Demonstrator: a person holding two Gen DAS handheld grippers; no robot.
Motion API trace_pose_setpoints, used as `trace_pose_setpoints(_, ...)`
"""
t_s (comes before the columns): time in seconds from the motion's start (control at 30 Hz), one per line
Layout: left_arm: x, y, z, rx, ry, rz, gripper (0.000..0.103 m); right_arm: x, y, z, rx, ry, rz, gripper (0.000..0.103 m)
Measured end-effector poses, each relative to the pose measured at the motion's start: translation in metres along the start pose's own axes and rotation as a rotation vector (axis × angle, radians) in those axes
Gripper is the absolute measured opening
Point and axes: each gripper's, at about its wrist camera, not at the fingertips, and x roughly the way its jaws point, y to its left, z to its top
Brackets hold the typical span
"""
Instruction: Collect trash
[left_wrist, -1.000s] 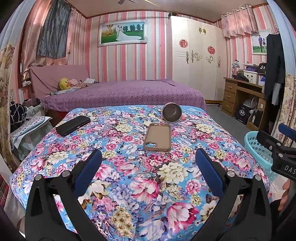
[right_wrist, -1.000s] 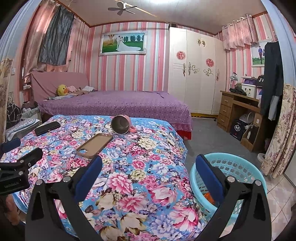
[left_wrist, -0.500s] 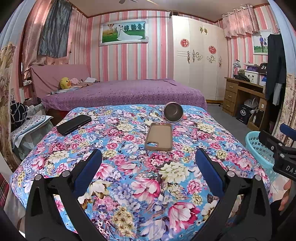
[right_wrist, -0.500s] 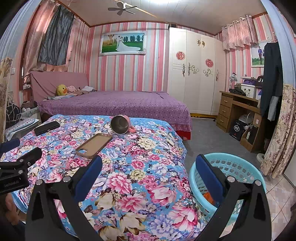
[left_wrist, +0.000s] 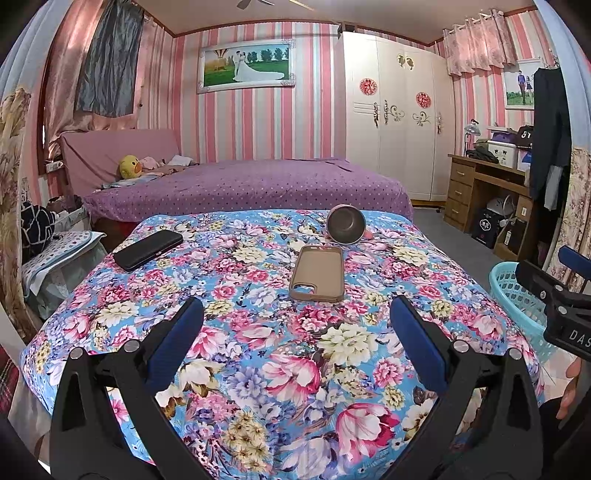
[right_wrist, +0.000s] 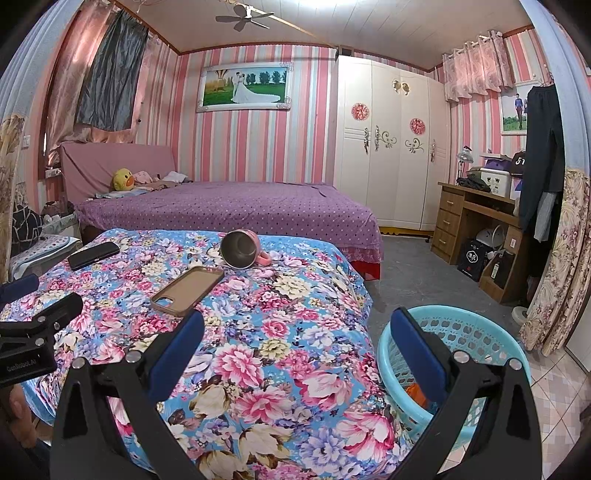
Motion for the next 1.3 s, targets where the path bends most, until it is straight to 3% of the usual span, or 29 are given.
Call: trace_pose_setpoints(1.3, -0.0006, 0.0005, 0.0042, 0.006, -0.012, -0.004, 0.098, -0.0009, -0.0033, 0.0024, -0.003, -0.004, -0.006, 0.098)
